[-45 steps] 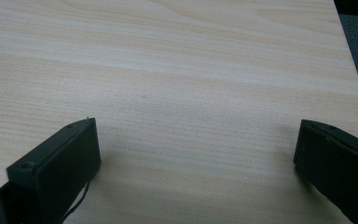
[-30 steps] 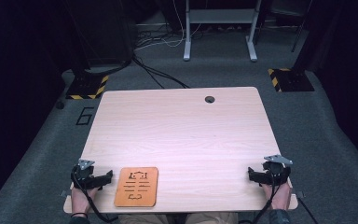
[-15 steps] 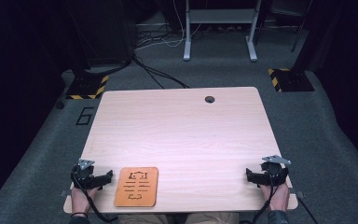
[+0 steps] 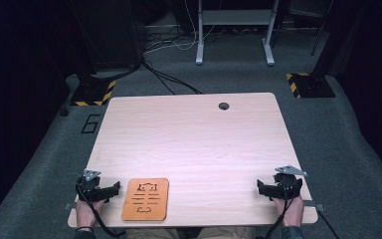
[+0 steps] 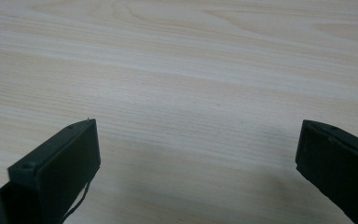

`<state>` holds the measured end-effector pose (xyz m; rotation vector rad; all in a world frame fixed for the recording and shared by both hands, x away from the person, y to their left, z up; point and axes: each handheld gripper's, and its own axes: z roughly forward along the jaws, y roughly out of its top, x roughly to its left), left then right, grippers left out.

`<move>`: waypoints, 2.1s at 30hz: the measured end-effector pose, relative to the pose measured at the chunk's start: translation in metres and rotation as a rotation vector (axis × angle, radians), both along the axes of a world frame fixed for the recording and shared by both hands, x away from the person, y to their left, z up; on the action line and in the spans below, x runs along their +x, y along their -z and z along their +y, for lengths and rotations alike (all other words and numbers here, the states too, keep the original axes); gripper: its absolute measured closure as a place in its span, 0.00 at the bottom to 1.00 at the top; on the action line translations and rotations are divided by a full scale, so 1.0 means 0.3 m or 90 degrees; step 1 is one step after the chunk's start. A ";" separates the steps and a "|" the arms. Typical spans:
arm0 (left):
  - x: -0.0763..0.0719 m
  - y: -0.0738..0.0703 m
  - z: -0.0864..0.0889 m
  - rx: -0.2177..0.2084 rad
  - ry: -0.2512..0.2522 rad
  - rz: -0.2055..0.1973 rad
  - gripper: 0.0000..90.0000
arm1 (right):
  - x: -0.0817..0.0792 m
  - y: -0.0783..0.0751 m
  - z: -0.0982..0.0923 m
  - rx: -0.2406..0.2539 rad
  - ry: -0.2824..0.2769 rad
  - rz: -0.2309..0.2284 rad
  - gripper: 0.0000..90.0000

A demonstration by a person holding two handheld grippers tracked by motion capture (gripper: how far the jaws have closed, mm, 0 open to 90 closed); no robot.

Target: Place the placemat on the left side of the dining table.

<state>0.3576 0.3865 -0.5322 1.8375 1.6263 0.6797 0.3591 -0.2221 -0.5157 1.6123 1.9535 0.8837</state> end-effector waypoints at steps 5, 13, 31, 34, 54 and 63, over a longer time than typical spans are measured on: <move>0.000 0.000 0.000 -0.002 -0.001 0.000 0.00 | -0.001 -0.012 0.035 0.003 -0.014 -0.001 0.00; 0.000 0.000 -0.001 -0.002 -0.002 0.000 0.00 | -0.003 -0.030 0.100 0.004 -0.048 -0.010 0.00; -0.001 0.000 0.001 0.000 -0.001 0.001 0.00 | -0.003 -0.052 0.269 0.003 -0.124 -0.011 0.00; -0.001 -0.001 0.001 0.000 -0.001 0.002 0.00 | -0.004 -0.055 0.281 0.003 -0.132 -0.012 0.00; 0.000 0.000 0.001 -0.001 -0.001 0.000 0.00 | 0.012 -0.091 0.431 0.024 -0.211 -0.013 0.00; 0.000 0.000 0.001 -0.001 -0.002 0.001 0.00 | 0.025 -0.102 0.495 0.014 -0.245 -0.005 0.00</move>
